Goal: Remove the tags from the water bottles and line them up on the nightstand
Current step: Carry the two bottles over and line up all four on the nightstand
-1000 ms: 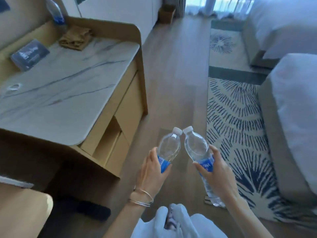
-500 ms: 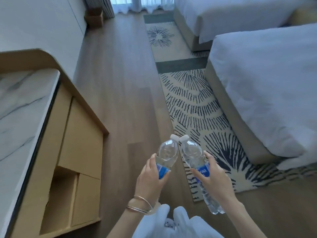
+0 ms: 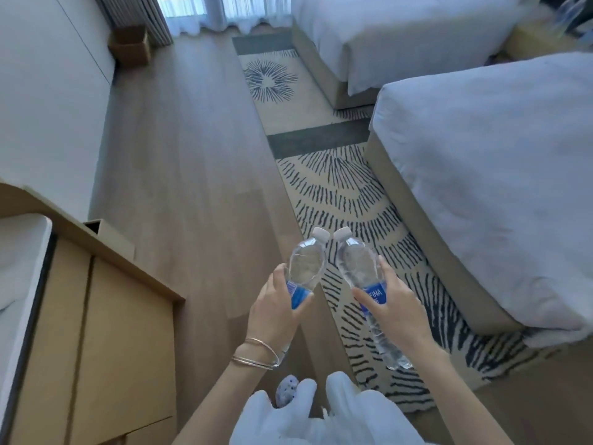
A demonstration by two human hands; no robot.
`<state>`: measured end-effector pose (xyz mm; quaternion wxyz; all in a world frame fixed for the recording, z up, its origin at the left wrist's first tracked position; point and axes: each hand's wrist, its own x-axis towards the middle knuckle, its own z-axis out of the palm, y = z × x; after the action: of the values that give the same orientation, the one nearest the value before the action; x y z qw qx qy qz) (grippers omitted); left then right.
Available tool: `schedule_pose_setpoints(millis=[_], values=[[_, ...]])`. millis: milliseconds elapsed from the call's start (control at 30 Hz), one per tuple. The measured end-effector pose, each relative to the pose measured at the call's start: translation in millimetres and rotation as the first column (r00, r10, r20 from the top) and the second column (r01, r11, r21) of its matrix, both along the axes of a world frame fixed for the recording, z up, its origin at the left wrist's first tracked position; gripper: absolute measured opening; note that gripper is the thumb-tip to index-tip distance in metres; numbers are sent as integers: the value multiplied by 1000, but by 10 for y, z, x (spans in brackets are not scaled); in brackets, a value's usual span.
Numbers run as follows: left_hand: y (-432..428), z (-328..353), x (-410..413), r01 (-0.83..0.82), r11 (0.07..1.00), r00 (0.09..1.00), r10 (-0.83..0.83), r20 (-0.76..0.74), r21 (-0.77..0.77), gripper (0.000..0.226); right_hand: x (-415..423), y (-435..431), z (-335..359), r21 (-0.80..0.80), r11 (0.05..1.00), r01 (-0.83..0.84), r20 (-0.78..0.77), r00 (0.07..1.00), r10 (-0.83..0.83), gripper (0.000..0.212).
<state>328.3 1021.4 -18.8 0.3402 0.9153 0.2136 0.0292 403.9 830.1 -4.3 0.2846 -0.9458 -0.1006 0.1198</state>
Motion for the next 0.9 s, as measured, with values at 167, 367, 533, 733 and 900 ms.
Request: schedule_pose_setpoints(millis=[167,367,533,733,900], values=[[213,-103,505,32,999,998,-33,-54,-7,67,456,222,-87,9,1000,24,-30,999,-23,86],[410,-229,1338,-8,1000,998,6,-60,-27,68,1305,439,-177,15,1000,14,-71,997,-13,85],[580,-88,2353,-22,999,1000,21,-21,-26,67,2331,590,-45,39,999,6,-49,999,-4,84],[671,100,3553,-57,997,998,58,20,-47,66,3545,679,165,35,999,-23,-5,1000,23,87],[757,39,4165,-64,995,998,65,11,-71,67,4188,814,128,67,998,22,-45,999,-19,85]])
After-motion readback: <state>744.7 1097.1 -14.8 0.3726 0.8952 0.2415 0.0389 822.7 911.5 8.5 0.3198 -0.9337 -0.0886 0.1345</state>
